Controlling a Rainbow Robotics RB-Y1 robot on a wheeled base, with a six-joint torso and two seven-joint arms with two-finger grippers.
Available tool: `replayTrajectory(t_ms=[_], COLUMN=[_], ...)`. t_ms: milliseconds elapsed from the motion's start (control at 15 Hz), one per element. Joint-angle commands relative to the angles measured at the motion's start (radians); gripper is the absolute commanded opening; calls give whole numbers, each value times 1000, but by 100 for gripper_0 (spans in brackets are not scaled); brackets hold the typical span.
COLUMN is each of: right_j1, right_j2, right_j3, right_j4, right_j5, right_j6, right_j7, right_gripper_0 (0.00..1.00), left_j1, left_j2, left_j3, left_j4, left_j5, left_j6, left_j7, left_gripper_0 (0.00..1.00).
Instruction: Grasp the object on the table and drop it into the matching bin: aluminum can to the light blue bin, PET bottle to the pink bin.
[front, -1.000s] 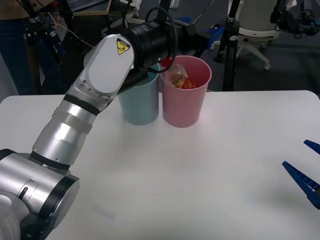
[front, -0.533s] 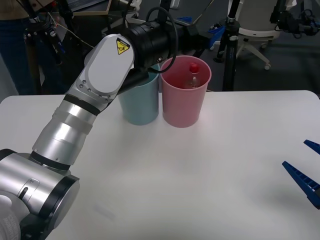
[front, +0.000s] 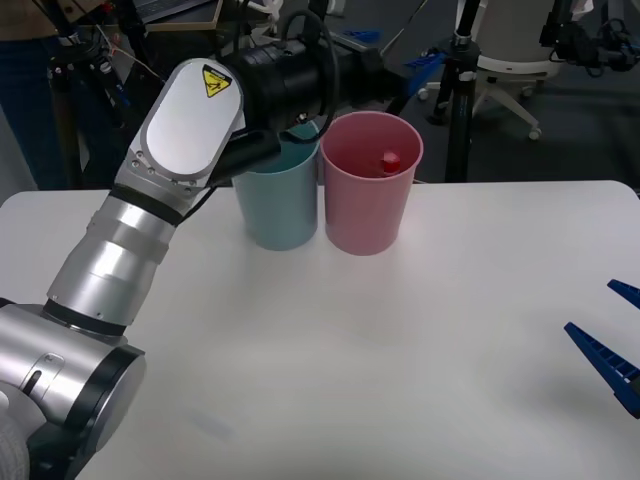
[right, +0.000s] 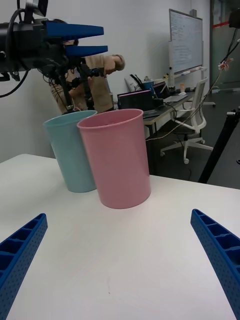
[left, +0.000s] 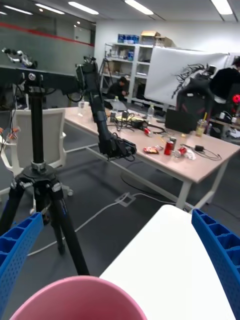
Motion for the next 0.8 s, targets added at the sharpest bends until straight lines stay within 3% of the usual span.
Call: replayTrajectory(t_ms=[67, 800], right_j1=[0, 0], right_j2=[0, 0], right_j3=[0, 0], right_j4=[0, 0], right_j5=[0, 0], right_j6=[0, 0], right_j7=[0, 0], right_gripper_0=[100, 100], left_j1=[15, 139], left_j2=[56, 398], left_j3=[6, 6], left_j4=[0, 0], left_j5=[107, 659], left_j6=[-33, -259], left_j7=[-88, -455], left_gripper_0=[100, 100])
